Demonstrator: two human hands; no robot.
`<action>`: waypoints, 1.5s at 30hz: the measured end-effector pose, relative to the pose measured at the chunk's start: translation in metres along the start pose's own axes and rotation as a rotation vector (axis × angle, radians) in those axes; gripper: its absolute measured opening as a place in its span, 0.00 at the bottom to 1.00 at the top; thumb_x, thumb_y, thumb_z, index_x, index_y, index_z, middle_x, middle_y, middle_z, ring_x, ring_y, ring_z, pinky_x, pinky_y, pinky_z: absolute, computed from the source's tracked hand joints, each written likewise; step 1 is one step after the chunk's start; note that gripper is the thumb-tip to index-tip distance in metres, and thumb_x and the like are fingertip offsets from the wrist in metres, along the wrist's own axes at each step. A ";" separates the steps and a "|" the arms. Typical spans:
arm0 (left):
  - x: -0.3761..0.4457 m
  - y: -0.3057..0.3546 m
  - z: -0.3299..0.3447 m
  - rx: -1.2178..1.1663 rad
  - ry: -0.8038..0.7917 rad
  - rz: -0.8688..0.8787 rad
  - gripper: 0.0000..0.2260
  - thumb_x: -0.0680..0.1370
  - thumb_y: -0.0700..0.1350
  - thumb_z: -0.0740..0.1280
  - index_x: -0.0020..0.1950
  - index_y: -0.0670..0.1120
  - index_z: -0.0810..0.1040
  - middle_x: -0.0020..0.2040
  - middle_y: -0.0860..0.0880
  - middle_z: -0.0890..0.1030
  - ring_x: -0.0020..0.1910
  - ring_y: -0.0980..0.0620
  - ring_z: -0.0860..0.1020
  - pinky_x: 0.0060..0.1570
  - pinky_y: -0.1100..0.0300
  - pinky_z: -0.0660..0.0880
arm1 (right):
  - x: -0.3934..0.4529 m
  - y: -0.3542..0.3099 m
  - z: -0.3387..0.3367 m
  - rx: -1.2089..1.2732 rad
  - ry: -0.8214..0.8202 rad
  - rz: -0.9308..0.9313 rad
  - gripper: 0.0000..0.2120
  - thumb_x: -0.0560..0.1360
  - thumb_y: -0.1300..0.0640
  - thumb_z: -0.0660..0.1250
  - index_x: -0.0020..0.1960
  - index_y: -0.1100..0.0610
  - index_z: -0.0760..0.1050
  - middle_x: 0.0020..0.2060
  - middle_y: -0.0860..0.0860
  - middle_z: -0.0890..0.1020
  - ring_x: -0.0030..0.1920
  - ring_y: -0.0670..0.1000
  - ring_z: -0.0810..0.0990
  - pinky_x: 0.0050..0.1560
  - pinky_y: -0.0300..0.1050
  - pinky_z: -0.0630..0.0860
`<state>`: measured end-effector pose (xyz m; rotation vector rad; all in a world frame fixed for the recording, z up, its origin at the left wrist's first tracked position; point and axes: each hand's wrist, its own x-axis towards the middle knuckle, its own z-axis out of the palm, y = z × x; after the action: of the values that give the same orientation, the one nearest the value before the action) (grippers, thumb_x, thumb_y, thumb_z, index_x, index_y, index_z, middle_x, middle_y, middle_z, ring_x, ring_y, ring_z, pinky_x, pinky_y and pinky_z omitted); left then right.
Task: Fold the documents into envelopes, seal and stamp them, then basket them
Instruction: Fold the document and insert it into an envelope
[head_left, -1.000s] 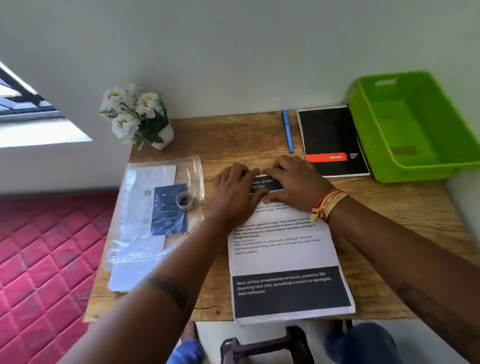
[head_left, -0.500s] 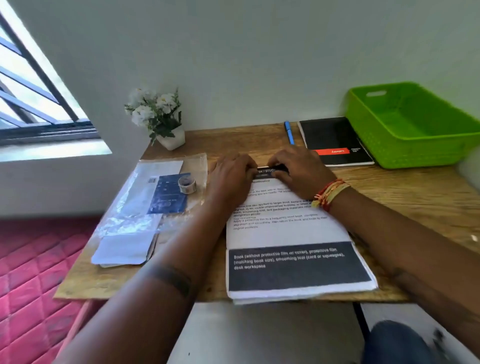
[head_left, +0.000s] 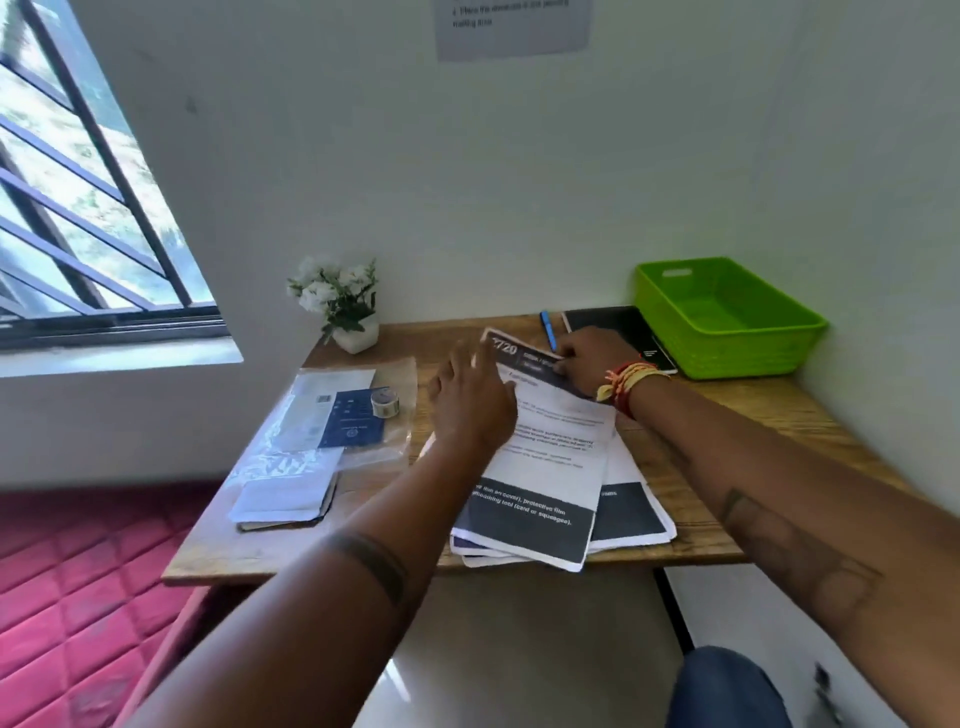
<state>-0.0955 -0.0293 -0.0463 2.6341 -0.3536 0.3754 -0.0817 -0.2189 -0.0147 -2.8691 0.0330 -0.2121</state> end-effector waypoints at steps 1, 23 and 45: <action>-0.005 0.000 -0.002 0.013 -0.030 0.014 0.27 0.82 0.53 0.66 0.79 0.51 0.62 0.79 0.41 0.62 0.77 0.36 0.62 0.74 0.38 0.60 | -0.005 0.003 -0.004 0.037 -0.006 0.050 0.12 0.78 0.51 0.70 0.51 0.60 0.83 0.51 0.60 0.84 0.53 0.61 0.81 0.45 0.42 0.68; -0.046 0.028 0.029 0.169 -0.475 0.239 0.25 0.86 0.59 0.48 0.84 0.58 0.55 0.85 0.49 0.50 0.84 0.43 0.47 0.80 0.38 0.45 | -0.109 0.017 0.009 1.025 0.217 0.304 0.16 0.78 0.45 0.69 0.48 0.58 0.87 0.45 0.53 0.88 0.44 0.51 0.85 0.48 0.47 0.80; -0.046 0.023 0.028 -0.173 -0.242 0.086 0.22 0.87 0.52 0.55 0.82 0.52 0.63 0.84 0.46 0.58 0.80 0.43 0.63 0.76 0.49 0.62 | -0.097 0.025 0.037 0.395 0.077 0.073 0.04 0.74 0.55 0.75 0.48 0.51 0.87 0.47 0.45 0.86 0.47 0.47 0.81 0.47 0.38 0.69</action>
<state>-0.1399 -0.0537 -0.0762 2.5022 -0.5529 0.0486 -0.1720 -0.2292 -0.0697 -2.4610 0.0985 -0.2799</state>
